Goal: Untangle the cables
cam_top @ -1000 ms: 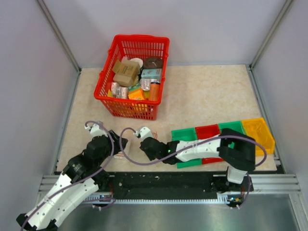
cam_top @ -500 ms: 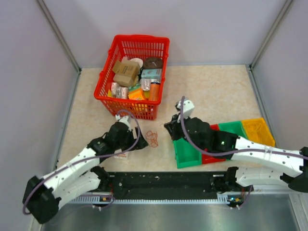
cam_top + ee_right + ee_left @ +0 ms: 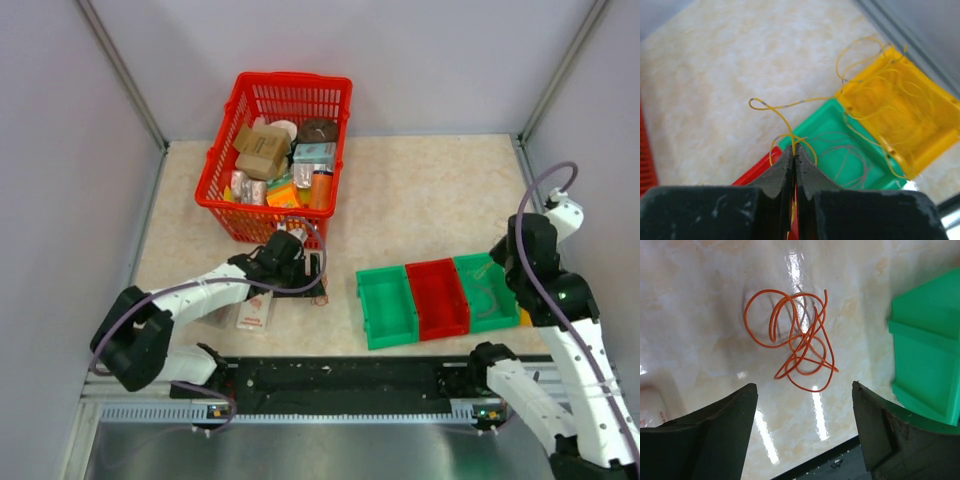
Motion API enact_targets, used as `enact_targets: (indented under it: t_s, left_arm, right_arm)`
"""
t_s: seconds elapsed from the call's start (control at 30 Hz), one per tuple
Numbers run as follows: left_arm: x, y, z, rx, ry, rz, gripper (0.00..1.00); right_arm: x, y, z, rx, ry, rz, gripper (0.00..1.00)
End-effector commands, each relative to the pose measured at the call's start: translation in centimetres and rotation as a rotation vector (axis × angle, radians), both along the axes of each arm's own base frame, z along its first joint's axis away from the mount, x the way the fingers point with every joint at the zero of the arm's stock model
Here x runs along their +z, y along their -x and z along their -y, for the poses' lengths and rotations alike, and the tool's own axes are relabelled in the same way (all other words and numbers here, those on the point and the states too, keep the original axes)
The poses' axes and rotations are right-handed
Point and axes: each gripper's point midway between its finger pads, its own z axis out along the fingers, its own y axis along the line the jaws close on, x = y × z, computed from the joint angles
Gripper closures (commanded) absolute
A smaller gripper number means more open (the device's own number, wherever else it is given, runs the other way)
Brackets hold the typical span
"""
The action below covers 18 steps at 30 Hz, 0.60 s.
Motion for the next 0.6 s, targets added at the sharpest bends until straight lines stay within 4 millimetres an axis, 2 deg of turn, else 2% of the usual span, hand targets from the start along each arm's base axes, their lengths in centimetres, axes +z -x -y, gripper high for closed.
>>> enact_targets:
  t_s: [0.0, 0.17, 0.3, 0.37, 0.4, 0.53, 0.57]
  left_arm:
    - [-0.5, -1.4, 1.9, -0.048, -0.027, 0.041, 0.21]
    - [-2.8, -1.1, 2.6, -0.074, -0.130, 0.029, 0.27]
    - [-4.5, -0.5, 1.9, -0.059, -0.155, -0.005, 0.46]
    - [-4.5, -0.1, 1.8, -0.056, -0.135, 0.001, 0.57]
    - [-4.2, 0.2, 1.9, -0.062, -0.115, 0.004, 0.66]
    - [-1.8, 0.5, 2.1, -0.084, -0.054, 0.050, 0.96]
    - [-0.9, 0.6, 2.1, -0.092, -0.039, 0.069, 1.00]
  right_arm:
    - [-2.2, 1.9, 3.7, -0.151, -0.054, -0.170, 1.00]
    - [-3.7, 3.3, 7.1, -0.330, -0.105, -0.236, 1.00]
    - [-5.6, 3.4, 8.6, -0.415, -0.159, -0.288, 1.00]
    - [-6.3, 3.2, 9.9, -0.476, -0.152, -0.304, 1.00]
    - [-6.5, 3.2, 10.6, -0.512, -0.145, -0.307, 1.00]
    - [-6.2, 3.1, 13.2, -0.642, -0.096, -0.290, 1.00]
    - [-6.6, 2.9, 13.6, -0.660, -0.092, -0.304, 1.00]
